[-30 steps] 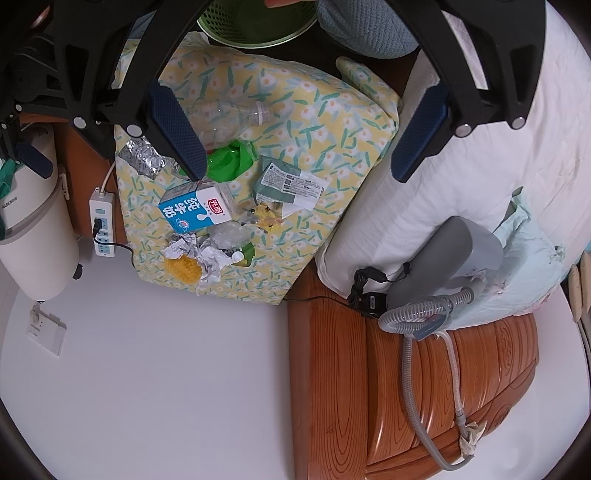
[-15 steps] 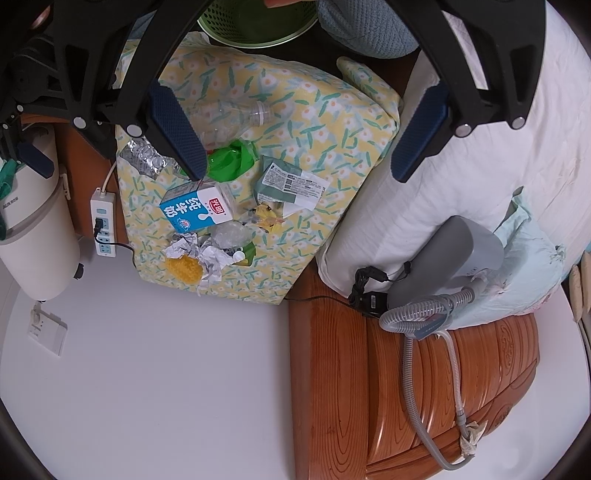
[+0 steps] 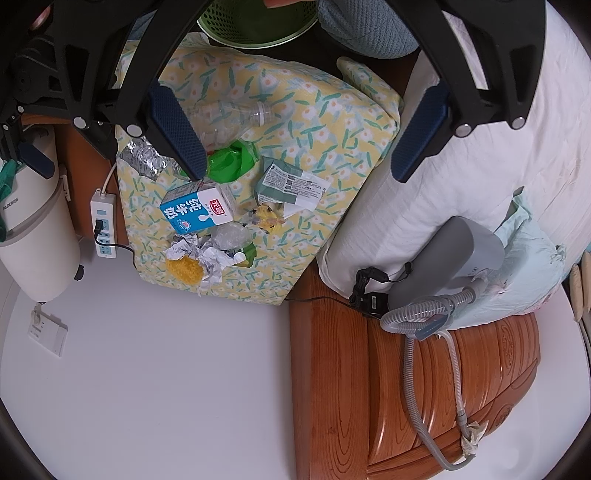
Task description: Collect trash
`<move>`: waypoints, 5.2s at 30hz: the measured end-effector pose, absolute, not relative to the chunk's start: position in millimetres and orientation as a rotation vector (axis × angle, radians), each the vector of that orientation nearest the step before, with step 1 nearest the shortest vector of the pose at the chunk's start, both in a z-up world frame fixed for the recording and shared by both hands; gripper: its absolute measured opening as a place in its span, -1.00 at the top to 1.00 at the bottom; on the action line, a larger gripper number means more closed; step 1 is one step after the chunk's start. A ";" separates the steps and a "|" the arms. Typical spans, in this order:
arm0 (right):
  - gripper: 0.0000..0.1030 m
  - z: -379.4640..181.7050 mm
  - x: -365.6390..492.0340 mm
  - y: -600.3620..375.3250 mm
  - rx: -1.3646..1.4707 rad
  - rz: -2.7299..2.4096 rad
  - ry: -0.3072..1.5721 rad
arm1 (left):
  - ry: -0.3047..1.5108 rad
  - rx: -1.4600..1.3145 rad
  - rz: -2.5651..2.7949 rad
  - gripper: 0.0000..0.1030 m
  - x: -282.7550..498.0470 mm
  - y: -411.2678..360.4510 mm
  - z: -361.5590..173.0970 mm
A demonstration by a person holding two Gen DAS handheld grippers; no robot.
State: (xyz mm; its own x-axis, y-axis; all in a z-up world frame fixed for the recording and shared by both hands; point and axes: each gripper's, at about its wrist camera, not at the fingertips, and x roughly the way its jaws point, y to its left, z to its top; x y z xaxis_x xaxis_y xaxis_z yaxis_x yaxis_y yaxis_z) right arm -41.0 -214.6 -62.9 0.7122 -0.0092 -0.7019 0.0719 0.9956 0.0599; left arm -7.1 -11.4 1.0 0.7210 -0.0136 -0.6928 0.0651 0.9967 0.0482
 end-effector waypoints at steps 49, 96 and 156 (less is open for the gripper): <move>-0.96 -119.4 -1.8 -185.9 0.153 0.282 0.923 | 0.831 0.170 -0.235 -0.85 16.4 35.8 -106.6; -0.89 -125.3 169.8 -252.3 0.245 0.087 0.930 | 0.833 -0.048 -0.358 0.21 198.4 -14.5 -108.0; -0.95 -195.9 -160.9 -179.6 0.038 0.192 1.025 | 1.167 0.098 -0.511 -0.04 -135.3 9.7 -196.0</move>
State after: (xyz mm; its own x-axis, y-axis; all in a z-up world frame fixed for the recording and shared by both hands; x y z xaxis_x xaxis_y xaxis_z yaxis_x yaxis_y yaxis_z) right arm -160.9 -179.6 -195.9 0.5037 0.1765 -0.8456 -0.1410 0.9826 0.1211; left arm -135.3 9.7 -196.0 0.2933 -0.3332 -0.8961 0.4327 0.8821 -0.1863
